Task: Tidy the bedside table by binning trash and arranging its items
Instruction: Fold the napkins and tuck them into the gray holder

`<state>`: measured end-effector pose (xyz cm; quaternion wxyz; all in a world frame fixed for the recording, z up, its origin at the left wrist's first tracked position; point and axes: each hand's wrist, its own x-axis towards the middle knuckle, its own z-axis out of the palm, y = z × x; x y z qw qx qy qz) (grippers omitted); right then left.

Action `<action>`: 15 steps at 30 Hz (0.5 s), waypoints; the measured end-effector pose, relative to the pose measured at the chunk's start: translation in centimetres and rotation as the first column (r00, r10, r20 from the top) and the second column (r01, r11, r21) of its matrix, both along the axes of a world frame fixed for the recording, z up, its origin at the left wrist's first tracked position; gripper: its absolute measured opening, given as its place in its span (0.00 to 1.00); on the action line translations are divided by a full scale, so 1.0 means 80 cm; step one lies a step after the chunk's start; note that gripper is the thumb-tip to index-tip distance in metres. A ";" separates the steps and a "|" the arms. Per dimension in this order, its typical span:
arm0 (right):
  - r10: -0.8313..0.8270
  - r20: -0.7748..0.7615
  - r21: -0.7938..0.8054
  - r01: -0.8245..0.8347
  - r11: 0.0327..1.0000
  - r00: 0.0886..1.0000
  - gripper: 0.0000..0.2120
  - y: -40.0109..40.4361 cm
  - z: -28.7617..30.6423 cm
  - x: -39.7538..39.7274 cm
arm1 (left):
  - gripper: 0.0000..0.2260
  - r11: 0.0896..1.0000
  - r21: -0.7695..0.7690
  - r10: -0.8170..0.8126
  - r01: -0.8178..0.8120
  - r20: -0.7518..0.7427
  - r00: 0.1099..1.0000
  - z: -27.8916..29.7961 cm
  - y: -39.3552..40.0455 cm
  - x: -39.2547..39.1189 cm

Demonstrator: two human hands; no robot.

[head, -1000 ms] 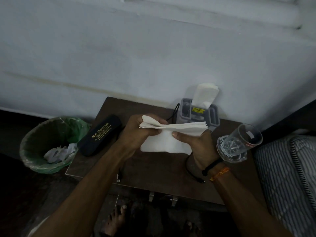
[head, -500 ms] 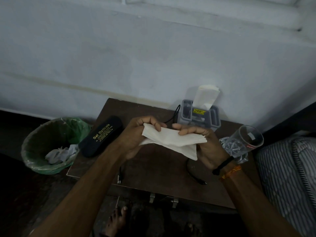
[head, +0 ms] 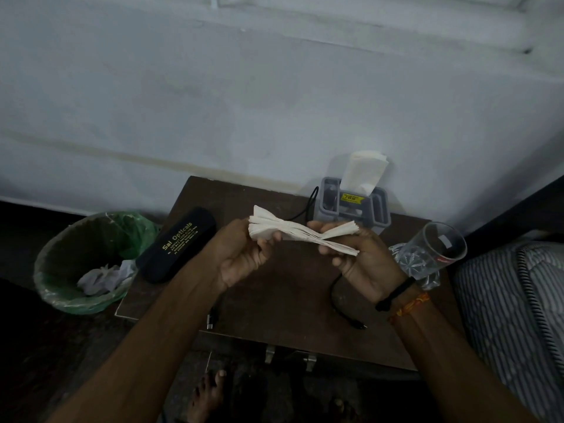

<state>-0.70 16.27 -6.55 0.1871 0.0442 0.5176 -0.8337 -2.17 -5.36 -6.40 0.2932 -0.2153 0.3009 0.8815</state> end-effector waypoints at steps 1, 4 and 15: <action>-0.011 0.015 -0.012 0.011 1.000 1.000 0.10 0.000 0.000 -0.001 | 0.14 0.999 0.027 0.023 -0.024 0.032 0.999 -0.001 -0.001 0.000; -0.044 0.063 -0.059 0.047 0.997 0.997 0.13 0.003 -0.002 -0.004 | 0.10 0.994 0.062 0.082 -0.088 0.092 0.992 0.002 -0.001 0.002; -0.099 0.103 -0.056 0.105 0.993 0.990 0.19 0.015 -0.002 -0.008 | 0.13 0.985 0.027 0.163 -0.169 0.161 0.973 0.011 -0.003 0.006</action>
